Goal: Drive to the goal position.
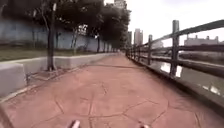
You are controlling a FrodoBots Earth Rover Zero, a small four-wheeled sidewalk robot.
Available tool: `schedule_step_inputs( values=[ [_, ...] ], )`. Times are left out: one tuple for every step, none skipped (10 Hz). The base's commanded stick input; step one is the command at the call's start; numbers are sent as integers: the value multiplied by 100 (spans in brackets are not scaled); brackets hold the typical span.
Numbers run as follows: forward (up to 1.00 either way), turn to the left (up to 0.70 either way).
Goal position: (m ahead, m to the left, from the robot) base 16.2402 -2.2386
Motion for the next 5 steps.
schedule_step_inputs(
  values=[
    [70, 2],
    [70, 2],
    [70, 2],
    [70, 2],
    [70, 1]
  ],
)
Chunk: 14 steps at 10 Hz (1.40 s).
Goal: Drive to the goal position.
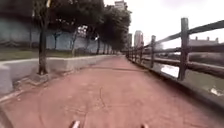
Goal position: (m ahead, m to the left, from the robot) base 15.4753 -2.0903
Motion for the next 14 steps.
schedule_step_inputs(
  values=[
    [70, 0],
    [70, 0],
    [70, 0],
    [70, 0],
    [70, 0],
    [70, 0],
    [70, 0],
    [70, 0],
    [70, 0],
    [70, 0],
    [70, 0],
    [70, 0],
    [70, 0],
    [70, 0]
  ],
)
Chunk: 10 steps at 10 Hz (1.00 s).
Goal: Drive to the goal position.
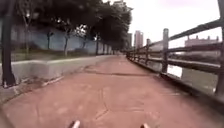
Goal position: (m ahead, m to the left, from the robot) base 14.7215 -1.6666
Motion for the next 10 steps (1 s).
schedule_step_inputs(
  values=[
    [70, 0],
    [70, 0],
    [70, 1],
    [70, 6],
    [70, 16],
    [70, 29],
    [70, 31],
    [70, 20],
    [70, 8],
    [70, 0]
  ],
)
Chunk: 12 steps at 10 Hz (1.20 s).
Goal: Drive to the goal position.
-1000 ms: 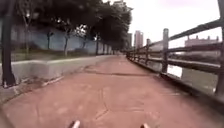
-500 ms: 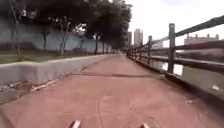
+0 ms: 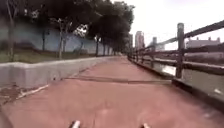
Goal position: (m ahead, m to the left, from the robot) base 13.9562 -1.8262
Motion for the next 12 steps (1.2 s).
schedule_step_inputs(
  values=[
    [70, 0],
    [70, 0],
    [70, 0],
    [70, 0],
    [70, 0],
    [70, 1],
    [70, 2],
    [70, 2],
    [70, 2],
    [70, 2],
    [70, 2],
    [70, 2]
  ],
)
